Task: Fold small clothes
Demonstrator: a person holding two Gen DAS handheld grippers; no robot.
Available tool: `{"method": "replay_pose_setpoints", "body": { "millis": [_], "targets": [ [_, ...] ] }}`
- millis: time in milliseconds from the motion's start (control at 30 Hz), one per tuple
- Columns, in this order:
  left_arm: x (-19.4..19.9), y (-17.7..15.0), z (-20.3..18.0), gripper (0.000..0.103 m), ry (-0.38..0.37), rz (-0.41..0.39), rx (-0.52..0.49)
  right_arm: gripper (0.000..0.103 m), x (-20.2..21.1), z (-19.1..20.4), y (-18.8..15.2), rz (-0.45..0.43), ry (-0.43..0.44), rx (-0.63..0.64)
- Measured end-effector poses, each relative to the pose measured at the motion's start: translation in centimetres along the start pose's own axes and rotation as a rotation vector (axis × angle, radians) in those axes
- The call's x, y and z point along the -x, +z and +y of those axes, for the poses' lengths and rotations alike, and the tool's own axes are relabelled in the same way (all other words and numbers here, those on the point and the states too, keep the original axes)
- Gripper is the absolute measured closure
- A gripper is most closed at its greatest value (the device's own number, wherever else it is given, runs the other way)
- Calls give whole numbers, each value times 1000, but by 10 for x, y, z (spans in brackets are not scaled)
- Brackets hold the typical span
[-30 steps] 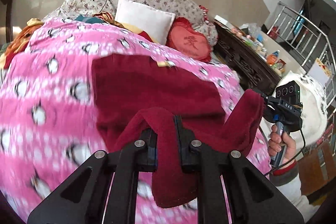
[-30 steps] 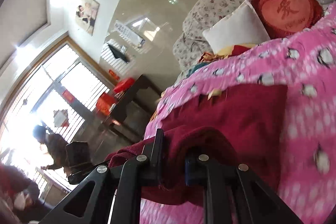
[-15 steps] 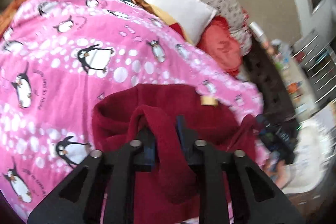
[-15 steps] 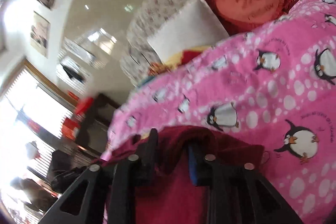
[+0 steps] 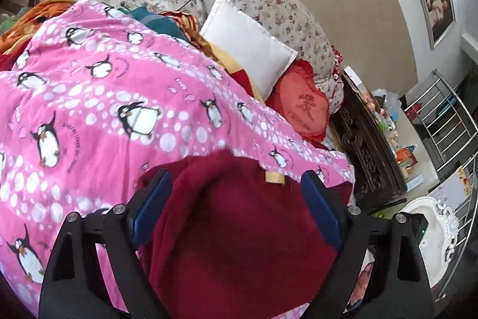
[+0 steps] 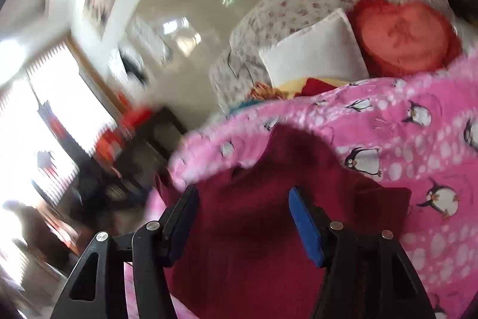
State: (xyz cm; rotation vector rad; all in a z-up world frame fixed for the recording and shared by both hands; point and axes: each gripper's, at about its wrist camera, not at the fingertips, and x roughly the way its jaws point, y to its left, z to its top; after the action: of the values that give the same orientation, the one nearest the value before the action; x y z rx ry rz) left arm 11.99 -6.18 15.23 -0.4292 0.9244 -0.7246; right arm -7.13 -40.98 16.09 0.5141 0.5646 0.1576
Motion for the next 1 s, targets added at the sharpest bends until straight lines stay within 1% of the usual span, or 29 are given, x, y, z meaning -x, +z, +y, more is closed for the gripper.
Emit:
{"method": "replay_pose_setpoints", "body": {
  "millis": [33,67,100,133,167,200,267,300,333,367,400,433,467,500,600,633,667,700,733,800,833,867,900,933,967,1000],
  "targets": [
    [2,-2,0,15,13,0,-19,42,-2,10,-2,-12,-114,54],
    [6,-6,-1,15,31,0,-46,42,-2,14,-4,-35,-161,88],
    [9,-11,-1,15,42,0,-62,42,-4,18,-4,-50,-168,124],
    [12,-15,0,15,50,0,-76,42,-10,19,-4,-18,-135,146],
    [14,-23,2,15,57,3,-96,42,-19,18,-4,31,-107,148],
    [13,-29,4,15,63,8,-107,42,-36,11,-4,96,-118,126],
    [5,-42,11,15,104,40,-114,43,-56,-10,-2,119,-220,52],
    [0,-47,16,15,132,61,-111,45,-66,-28,-1,125,-273,-3],
    [-4,-52,21,15,155,79,-102,45,-74,-40,-2,152,-297,-54],
    [-7,-58,28,15,175,98,-83,45,-77,-44,-4,167,-297,-78],
    [-5,-65,37,15,174,115,-60,45,-74,-41,-5,155,-296,-77],
    [2,-72,44,15,156,121,-38,45,-68,-29,-6,132,-295,-47],
    [10,-79,49,15,146,115,-23,45,-62,-15,-8,117,-271,-13],
    [19,-86,51,15,146,106,-22,45,-58,-4,-9,107,-229,8],
    [42,-110,48,15,145,77,-66,44,-55,25,-13,117,-68,33],
    [47,-121,45,15,131,79,-79,44,-56,37,-20,135,2,35],
    [48,-127,42,15,115,86,-86,43,-58,45,-25,150,48,34],
    [48,-136,39,15,87,105,-96,43,-63,54,-32,174,111,27],
    [46,-146,35,15,64,130,-108,43,-68,60,-38,194,152,17],
    [38,-162,26,15,55,159,-156,43,-77,67,-53,236,211,-8],
    [32,-169,23,15,76,167,-196,43,-87,67,-59,252,217,-14],
    [25,-174,21,15,113,172,-231,43,-94,67,-67,271,206,-18],
    [20,-177,19,16,135,172,-252,43,-99,66,-72,280,196,-19],
    [14,-180,19,30,140,173,-270,43,-103,64,-79,292,186,-25],
    [8,-183,19,43,127,195,-285,43,-105,60,-84,300,182,-38],
    [1,-186,18,62,128,243,-302,43,-107,54,-89,312,180,-67]
  ]
}}
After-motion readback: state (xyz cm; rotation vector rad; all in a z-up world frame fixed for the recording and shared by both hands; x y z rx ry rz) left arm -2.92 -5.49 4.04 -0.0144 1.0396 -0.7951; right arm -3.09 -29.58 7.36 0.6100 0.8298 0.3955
